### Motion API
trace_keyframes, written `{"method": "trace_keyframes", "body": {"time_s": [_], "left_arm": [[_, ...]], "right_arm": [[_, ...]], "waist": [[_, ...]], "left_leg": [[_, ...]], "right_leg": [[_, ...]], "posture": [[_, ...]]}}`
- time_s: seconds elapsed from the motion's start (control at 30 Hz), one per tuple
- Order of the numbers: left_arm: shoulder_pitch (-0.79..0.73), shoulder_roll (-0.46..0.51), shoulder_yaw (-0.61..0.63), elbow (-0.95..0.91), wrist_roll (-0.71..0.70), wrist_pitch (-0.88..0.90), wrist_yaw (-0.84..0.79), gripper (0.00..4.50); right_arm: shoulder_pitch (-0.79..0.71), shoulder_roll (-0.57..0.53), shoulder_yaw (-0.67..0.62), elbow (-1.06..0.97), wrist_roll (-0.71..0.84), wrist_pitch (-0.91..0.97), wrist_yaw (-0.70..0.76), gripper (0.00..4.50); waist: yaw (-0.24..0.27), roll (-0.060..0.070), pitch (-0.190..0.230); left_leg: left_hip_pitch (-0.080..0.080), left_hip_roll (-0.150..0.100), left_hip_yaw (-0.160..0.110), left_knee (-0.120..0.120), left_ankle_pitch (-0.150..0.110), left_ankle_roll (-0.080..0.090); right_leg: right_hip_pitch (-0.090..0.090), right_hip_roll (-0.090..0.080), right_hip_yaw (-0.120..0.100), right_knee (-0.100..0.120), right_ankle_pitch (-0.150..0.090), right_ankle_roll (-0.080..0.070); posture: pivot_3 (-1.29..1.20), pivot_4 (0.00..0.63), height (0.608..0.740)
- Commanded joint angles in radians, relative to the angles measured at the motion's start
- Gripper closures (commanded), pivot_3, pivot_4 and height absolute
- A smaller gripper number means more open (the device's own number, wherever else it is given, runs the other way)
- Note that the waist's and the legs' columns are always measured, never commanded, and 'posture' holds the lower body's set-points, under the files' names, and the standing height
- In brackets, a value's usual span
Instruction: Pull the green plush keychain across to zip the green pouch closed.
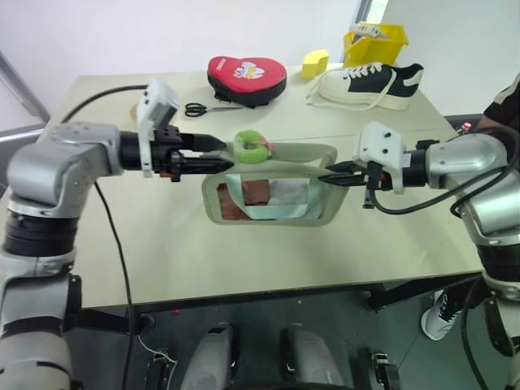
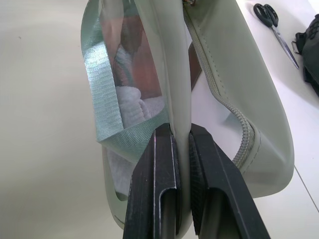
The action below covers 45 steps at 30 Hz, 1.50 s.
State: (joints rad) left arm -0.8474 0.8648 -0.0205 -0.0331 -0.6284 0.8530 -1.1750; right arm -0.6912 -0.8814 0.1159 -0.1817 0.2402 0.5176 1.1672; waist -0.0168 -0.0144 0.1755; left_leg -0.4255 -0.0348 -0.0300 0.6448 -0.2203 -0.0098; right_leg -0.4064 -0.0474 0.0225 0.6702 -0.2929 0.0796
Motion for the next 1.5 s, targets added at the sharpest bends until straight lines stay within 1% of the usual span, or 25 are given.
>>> {"method": "trace_keyframes", "body": {"time_s": [0.03, 0.1, 0.2, 0.3, 0.43, 0.47, 0.53, 0.63, 0.67, 0.87, 0.93, 0.97, 1.07, 1.17, 1.2, 1.3, 1.4, 1.5], "left_arm": [[-0.009, 0.082, 0.026, 0.013, 0.030, -0.042, -0.066, 1.61], [0.049, 0.109, 0.006, 0.000, 0.063, -0.086, -0.080, 1.61], [0.136, 0.093, -0.032, -0.035, 0.115, -0.157, -0.065, 1.61], [0.173, 0.039, -0.043, -0.055, 0.129, -0.169, -0.022, 1.61], [0.171, -0.016, -0.038, -0.060, 0.145, -0.164, 0.032, 1.61], [0.163, -0.026, -0.028, -0.052, 0.136, -0.152, 0.039, 1.84], [0.156, -0.028, -0.015, -0.049, 0.120, -0.133, 0.035, 2.51], [0.160, -0.022, -0.003, -0.066, 0.101, -0.108, 0.024, 4.06], [0.165, -0.016, -0.005, -0.072, 0.102, -0.109, 0.014, 4.47], [0.171, -0.020, -0.017, -0.066, 0.131, -0.119, 0.025, 4.47], [0.172, -0.024, -0.015, -0.067, 0.133, -0.121, 0.030, 4.50], [0.173, -0.025, -0.014, -0.067, 0.134, -0.122, 0.032, 4.50], [0.177, -0.028, -0.010, -0.070, 0.136, -0.122, 0.041, 4.50], [0.186, -0.028, -0.005, -0.079, 0.130, -0.119, 0.047, 4.50], [0.188, -0.027, -0.004, -0.081, 0.129, -0.119, 0.049, 4.50], [0.191, -0.027, -0.002, -0.084, 0.127, -0.119, 0.050, 4.50], [0.186, -0.030, -0.005, -0.084, 0.127, -0.117, 0.051, 4.50], [0.184, -0.029, -0.006, -0.086, 0.126, -0.114, 0.047, 4.50]], "right_arm": [[-0.020, 0.010, -0.005, -0.009, 0.003, -0.021, -0.003, 4.50], [-0.023, 0.014, -0.003, -0.008, 0.002, -0.022, -0.005, 4.50], [-0.028, 0.018, -0.002, -0.007, 0.000, -0.020, -0.004, 4.50], [-0.028, 0.019, -0.002, -0.006, -0.001, -0.019, -0.004, 4.50], [-0.024, 0.015, -0.006, -0.007, -0.001, -0.014, 0.000, 4.50], [-0.025, 0.014, -0.006, -0.007, -0.001, -0.013, 0.000, 4.50], [-0.027, 0.014, -0.006, -0.005, -0.002, -0.011, 0.000, 4.50], [-0.028, 0.015, -0.006, -0.003, -0.002, -0.011, -0.001, 4.50], [-0.030, 0.017, -0.004, -0.001, -0.003, -0.011, -0.002, 4.50], [-0.036, 0.021, -0.004, 0.008, -0.011, -0.011, -0.011, 4.50], [-0.036, -0.004, -0.013, 0.005, 0.013, 0.017, 0.026, 3.67], [-0.035, -0.013, -0.015, 0.003, 0.019, 0.023, 0.039, 3.34], [-0.049, -0.036, -0.028, 0.016, 0.018, 0.017, 0.054, 1.86], [-0.143, -0.067, -0.050, 0.055, 0.045, 0.053, 0.092, 0.20], [-0.168, -0.072, -0.053, 0.061, 0.057, 0.061, 0.105, 0.05], [-0.247, -0.020, -0.057, 0.061, 0.119, 0.130, 0.091, 0.05], [-0.302, 0.110, -0.044, 0.065, 0.149, 0.191, -0.003, 0.05], [-0.309, 0.196, 0.019, 0.091, 0.089, 0.156, -0.063, 0.05]], "waist": [[0.000, 0.000, 0.000], [0.000, 0.001, 0.000], [0.002, 0.001, 0.000], [0.007, 0.000, 0.000], [0.005, 0.000, 0.000], [0.005, 0.000, 0.000], [0.005, 0.000, 0.000], [0.004, 0.000, 0.000], [0.004, 0.000, 0.000], [0.004, 0.000, 0.000], [0.004, 0.000, 0.000], [0.005, 0.000, 0.000], [0.005, 0.001, 0.000], [0.004, 0.003, 0.001], [0.004, 0.003, 0.002], [0.002, 0.003, 0.001], [-0.001, 0.003, 0.001], [0.003, 0.003, 0.001]], "left_leg": [[0.000, 0.000, 0.000, 0.000, 0.000, 0.000], [0.000, 0.000, 0.000, 0.000, 0.000, 0.000], [0.000, 0.000, 0.000, 0.000, 0.000, 0.000], [-0.001, 0.000, 0.000, 0.001, 0.000, 0.001], [-0.002, 0.000, 0.000, 0.001, -0.001, 0.001], [-0.002, 0.000, 0.000, 0.001, -0.001, 0.002], [-0.002, 0.000, 0.000, 0.001, -0.001, 0.002], [-0.002, 0.000, 0.000, 0.001, -0.001, 0.002], [-0.002, 0.000, 0.000, 0.001, -0.001, 0.002], [-0.002, 0.000, 0.000, 0.001, -0.001, 0.002], [-0.002, 0.000, 0.000, 0.001, -0.001, 0.002], [-0.002, 0.000, 0.000, 0.001, -0.001, 0.002], [-0.002, 0.000, 0.000, 0.001, -0.002, 0.003], [-0.002, 0.000, 0.000, 0.001, -0.002, 0.003], [-0.002, 0.000, 0.000, 0.001, -0.002, 0.003], [-0.002, 0.000, 0.000, 0.000, -0.002, 0.003], [-0.001, 0.000, 0.000, -0.001, -0.002, 0.003], [-0.002, 0.000, 0.000, -0.001, -0.002, 0.003]], "right_leg": [[0.000, 0.000, 0.000, 0.000, 0.000, 0.000], [0.000, 0.000, 0.000, 0.000, 0.000, 0.000], [0.000, -0.001, 0.000, -0.001, 0.000, 0.000], [0.000, -0.001, 0.000, -0.001, 0.000, -0.001], [0.001, -0.002, 0.000, -0.003, 0.000, -0.001], [0.001, -0.002, 0.000, -0.003, 0.000, -0.001], [0.000, -0.002, 0.000, -0.003, 0.000, 0.000], [0.000, -0.002, 0.000, -0.003, 0.000, 0.000], [0.000, -0.002, 0.000, -0.003, 0.000, 0.000], [0.000, -0.002, 0.000, -0.003, 0.000, 0.000], [0.000, -0.002, 0.000, -0.003, 0.000, 0.000], [0.000, -0.002, 0.000, -0.003, 0.000, 0.000], [0.000, -0.002, 0.000, -0.004, 0.000, 0.000], [0.000, -0.002, 0.000, -0.004, 0.000, 0.000], [0.000, -0.002, 0.000, -0.004, 0.000, -0.001], [0.000, -0.002, 0.000, -0.004, 0.000, -0.001], [0.000, -0.002, 0.000, -0.004, 0.000, 0.000], [-0.001, -0.002, 0.000, -0.004, 0.000, 0.000]], "posture": [[0.00, 0.150, 0.740], [0.00, 0.150, 0.740], [0.00, 0.150, 0.740], [0.00, 0.150, 0.740], [0.00, 0.150, 0.740], [0.00, 0.150, 0.740], [0.00, 0.150, 0.740], [0.00, 0.150, 0.740], [0.00, 0.150, 0.740], [0.00, 0.150, 0.740], [0.00, 0.150, 0.740], [0.00, 0.150, 0.740], [0.00, 0.150, 0.740], [0.00, 0.150, 0.740], [0.00, 0.150, 0.740], [0.00, 0.150, 0.740], [0.00, 0.150, 0.740], [0.00, 0.150, 0.740]]}}
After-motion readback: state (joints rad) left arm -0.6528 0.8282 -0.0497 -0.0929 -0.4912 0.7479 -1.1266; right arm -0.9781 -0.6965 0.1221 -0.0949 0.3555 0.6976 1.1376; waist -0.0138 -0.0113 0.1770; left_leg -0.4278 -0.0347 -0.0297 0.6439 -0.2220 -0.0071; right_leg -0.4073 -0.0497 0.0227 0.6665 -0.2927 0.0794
